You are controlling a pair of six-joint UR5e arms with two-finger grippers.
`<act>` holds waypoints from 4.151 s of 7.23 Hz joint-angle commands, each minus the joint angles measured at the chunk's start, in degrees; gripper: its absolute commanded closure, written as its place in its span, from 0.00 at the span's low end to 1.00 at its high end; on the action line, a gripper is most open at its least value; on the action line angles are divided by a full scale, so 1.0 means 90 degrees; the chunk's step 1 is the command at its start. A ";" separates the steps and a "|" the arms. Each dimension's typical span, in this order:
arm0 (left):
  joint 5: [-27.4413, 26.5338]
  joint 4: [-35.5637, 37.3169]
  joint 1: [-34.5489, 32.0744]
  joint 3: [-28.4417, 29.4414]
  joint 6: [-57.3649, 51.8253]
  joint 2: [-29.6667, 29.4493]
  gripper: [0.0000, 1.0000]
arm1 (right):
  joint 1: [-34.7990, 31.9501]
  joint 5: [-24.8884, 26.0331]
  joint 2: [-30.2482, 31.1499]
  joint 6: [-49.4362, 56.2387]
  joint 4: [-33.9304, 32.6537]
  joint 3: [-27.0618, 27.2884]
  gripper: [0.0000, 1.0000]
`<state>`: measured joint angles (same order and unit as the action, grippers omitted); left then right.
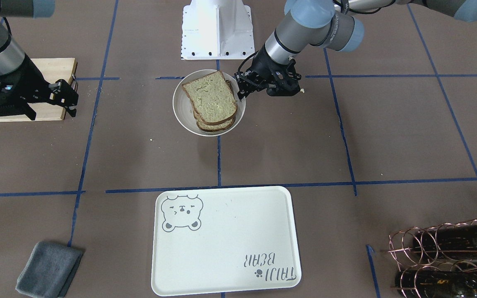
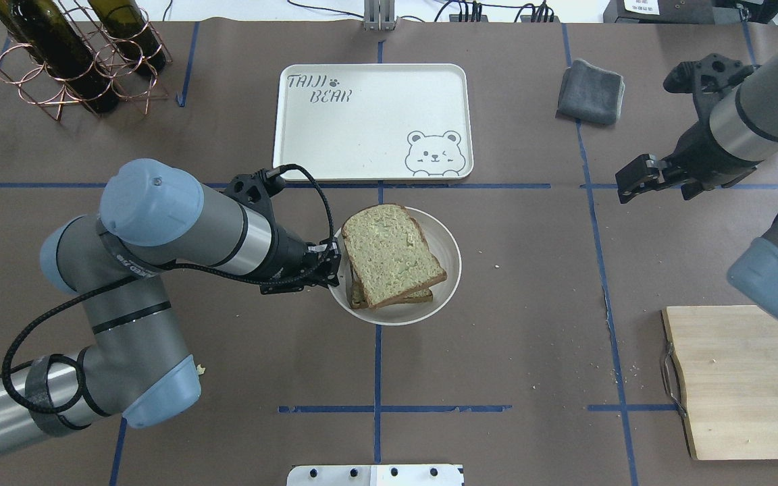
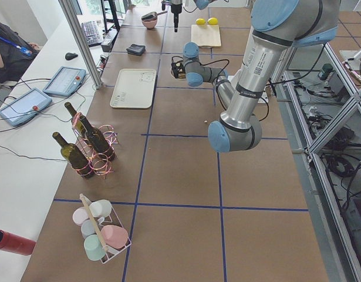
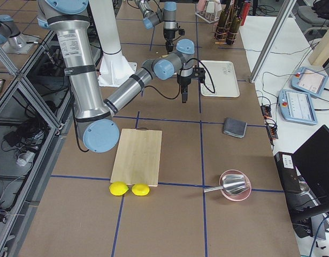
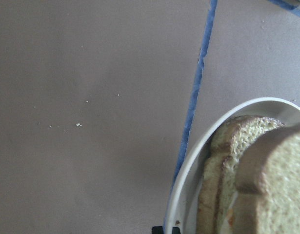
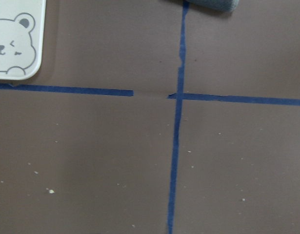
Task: Make sandwich and place on tray
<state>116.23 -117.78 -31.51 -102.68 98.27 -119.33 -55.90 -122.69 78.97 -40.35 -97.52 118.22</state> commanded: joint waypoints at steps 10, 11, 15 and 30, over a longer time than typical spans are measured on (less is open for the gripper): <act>-0.1117 -0.1903 -0.1080 0.5069 0.2284 -0.2473 1.00 | -0.1397 -0.0616 0.1001 0.2383 -0.0005 -0.0333 0.00; -0.1118 -0.1914 -0.1070 0.5071 0.2294 -0.2483 1.00 | -0.1387 -0.0616 0.0991 0.2383 0.0005 -0.0343 0.00; -0.1254 -0.1904 -0.1001 0.5003 0.2110 -0.2445 0.01 | -0.1397 -0.0596 0.0971 0.2383 -0.0024 -0.0343 0.00; 0.0969 0.2244 -0.4335 -0.0654 -0.7989 0.2769 0.00 | -0.3975 -0.1436 0.1597 0.5676 0.0053 -0.2042 0.00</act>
<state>121.23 -99.58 -63.88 -110.42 37.66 -97.05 -90.64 -135.52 93.73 10.91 -97.26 99.93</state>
